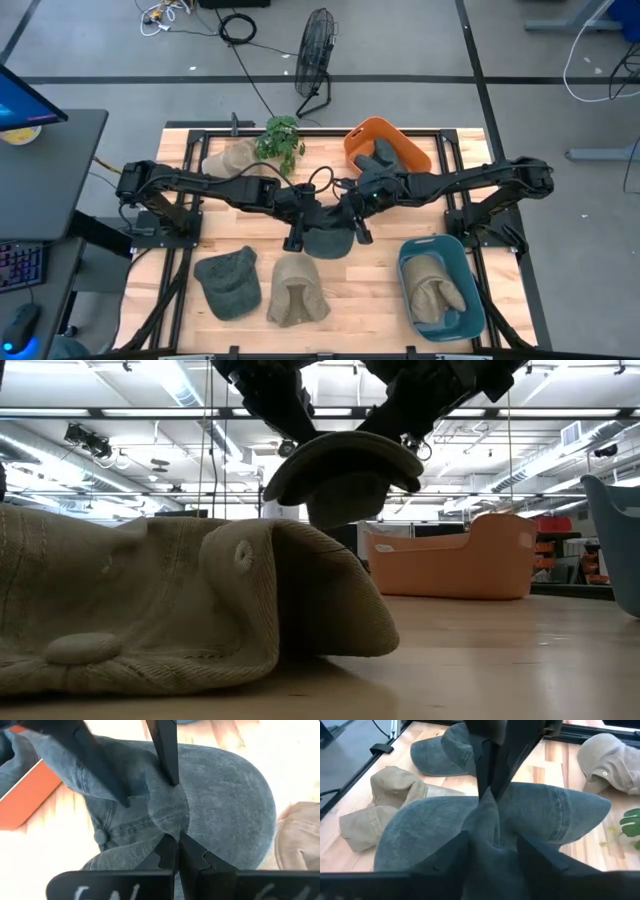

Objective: Pick & Place hat
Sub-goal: Put the top gray cap into the orange bin

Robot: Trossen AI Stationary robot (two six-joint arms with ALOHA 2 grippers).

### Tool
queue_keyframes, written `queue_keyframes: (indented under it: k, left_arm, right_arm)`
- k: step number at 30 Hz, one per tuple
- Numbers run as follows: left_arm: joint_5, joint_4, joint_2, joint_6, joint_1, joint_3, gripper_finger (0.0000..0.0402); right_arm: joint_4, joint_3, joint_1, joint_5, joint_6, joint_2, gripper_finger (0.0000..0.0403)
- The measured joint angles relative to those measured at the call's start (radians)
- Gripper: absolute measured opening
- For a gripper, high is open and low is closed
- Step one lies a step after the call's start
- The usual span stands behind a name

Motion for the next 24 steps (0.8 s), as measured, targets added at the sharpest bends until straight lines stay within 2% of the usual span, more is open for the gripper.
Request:
queue_keyframes:
  k: [7,8,12,19,24]
  left_arm:
    - [-0.009,-0.002,0.0,-0.001,0.001,0.0,0.0006]
    - [-0.008,-0.001,0.0,-0.001,0.001,0.0,0.0007]
    - [-0.022,0.004,0.0,-0.019,0.001,0.0,0.0007]
    - [-0.025,0.006,-0.001,-0.108,0.004,0.0,0.001]
    - [-0.027,0.008,-0.011,-0.15,0.004,0.005,0.0057]
  right_arm:
    - [-0.011,-0.001,0.001,0.019,-0.02,0.0,0.0022]
    - [-0.016,-0.001,0.001,0.02,-0.02,0.0,0.0013]
    - [-0.025,-0.002,0.001,0.022,-0.015,0.0,0.002]
    - [-0.04,-0.002,0.001,0.026,-0.013,0.0,0.0007]
    - [-0.138,-0.01,0.001,0.033,-0.012,0.006,0.0004]
